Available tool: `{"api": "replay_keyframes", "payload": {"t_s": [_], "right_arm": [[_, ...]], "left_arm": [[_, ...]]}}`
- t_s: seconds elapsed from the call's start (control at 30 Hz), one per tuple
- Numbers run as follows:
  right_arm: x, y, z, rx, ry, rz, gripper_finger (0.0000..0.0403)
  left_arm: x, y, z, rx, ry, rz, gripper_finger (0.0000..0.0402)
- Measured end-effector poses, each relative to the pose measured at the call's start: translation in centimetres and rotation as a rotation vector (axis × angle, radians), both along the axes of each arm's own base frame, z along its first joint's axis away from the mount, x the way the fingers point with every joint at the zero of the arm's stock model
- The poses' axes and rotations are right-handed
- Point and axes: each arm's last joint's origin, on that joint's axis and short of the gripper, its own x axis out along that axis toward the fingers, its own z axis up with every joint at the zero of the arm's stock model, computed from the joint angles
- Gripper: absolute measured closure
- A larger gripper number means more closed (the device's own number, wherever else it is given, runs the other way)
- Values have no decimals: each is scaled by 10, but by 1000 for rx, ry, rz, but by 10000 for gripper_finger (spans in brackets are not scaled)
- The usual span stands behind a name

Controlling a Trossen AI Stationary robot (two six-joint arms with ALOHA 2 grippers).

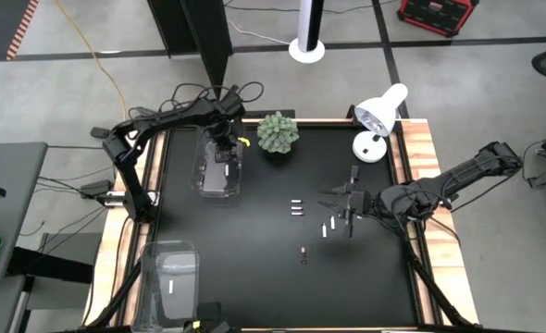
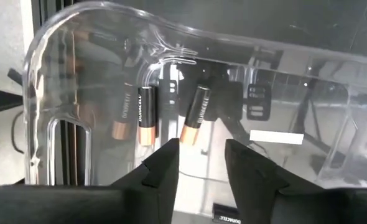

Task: Sort batteries
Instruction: Put the copper and black battery into the top transparent bin

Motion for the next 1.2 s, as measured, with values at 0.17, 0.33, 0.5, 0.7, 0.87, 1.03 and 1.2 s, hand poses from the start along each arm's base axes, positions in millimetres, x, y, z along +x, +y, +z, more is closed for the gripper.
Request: {"api": "replay_keyframes", "payload": {"t_s": [0.17, 0.33, 0.5, 0.7, 0.87, 1.03, 1.2], "right_arm": [[0, 0, 0, 0, 0, 0, 259], [0, 0, 0, 0, 1, 0, 259], [0, 0, 0, 0, 0, 0, 259], [0, 0, 0, 0, 0, 0, 259], [0, 0, 0, 0, -1, 0, 259], [0, 0, -2, -8, 22, 1, 259], [-1, 3, -2, -8, 22, 15, 259]], "left_arm": [[6, -4, 11, 15, -6, 2, 261], [12, -19, 44, 91, -82, -29, 273], [19, -51, 86, 159, -257, -103, 286], [42, -117, 109, 115, -442, -378, 289], [67, -172, 104, 122, -464, -638, 289], [94, -225, 81, 120, -461, -866, 282], [120, -260, 43, 108, -411, -1006, 247]]}}
